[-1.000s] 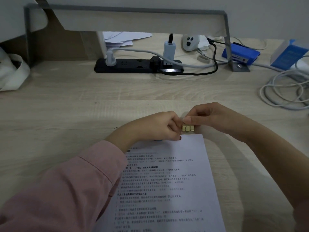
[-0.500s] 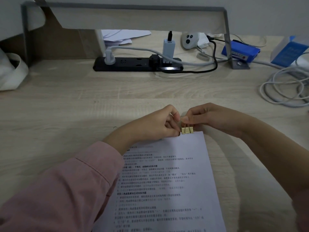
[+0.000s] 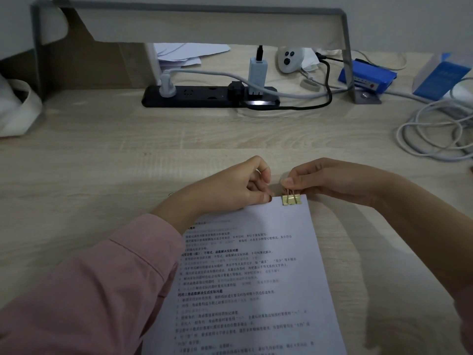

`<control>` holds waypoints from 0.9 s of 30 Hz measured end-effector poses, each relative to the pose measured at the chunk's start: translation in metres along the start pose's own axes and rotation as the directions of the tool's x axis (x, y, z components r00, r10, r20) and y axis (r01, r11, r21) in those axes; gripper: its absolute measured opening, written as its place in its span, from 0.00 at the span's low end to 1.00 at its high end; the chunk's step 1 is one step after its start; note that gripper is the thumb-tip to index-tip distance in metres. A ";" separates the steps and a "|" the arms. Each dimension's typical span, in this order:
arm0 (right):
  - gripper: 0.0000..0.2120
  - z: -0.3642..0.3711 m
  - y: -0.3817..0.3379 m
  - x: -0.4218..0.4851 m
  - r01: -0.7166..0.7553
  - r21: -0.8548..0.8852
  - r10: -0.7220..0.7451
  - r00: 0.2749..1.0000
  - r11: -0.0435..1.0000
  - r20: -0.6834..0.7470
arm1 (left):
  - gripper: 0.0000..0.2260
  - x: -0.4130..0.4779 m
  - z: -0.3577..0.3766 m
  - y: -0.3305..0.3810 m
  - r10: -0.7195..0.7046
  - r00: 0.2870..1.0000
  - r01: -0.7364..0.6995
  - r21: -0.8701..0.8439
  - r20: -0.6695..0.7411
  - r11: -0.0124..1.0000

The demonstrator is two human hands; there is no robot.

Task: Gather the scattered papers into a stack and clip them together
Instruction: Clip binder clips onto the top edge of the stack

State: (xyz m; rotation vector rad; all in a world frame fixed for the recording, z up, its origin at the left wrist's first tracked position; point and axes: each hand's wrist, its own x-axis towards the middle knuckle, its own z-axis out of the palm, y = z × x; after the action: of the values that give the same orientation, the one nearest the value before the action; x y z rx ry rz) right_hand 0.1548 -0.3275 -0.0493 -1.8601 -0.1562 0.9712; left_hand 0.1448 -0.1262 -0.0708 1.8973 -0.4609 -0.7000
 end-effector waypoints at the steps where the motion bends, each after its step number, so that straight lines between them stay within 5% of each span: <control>1: 0.11 0.000 0.001 -0.001 0.001 0.002 -0.001 1.000 1.000 -0.006 | 0.11 0.000 0.000 0.000 0.002 1.000 -0.002 0.001 -0.001 1.000; 19: 0.11 -0.004 0.004 -0.004 0.023 0.027 -0.025 0.999 0.999 0.041 | 0.11 0.000 -0.001 -0.002 0.016 1.000 -0.016 0.000 -0.013 1.000; 27: 0.19 0.023 0.014 -0.035 0.042 0.182 -0.024 0.995 0.982 -0.100 | 0.10 -0.011 -0.007 0.009 0.049 0.992 -0.047 0.018 -0.113 0.999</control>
State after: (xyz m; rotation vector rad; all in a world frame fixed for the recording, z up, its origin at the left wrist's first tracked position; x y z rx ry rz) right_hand 0.1119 -0.3357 -0.0453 -1.7250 -0.0362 0.8414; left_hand 0.1412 -0.1184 -0.0580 1.9221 -0.4395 -0.5555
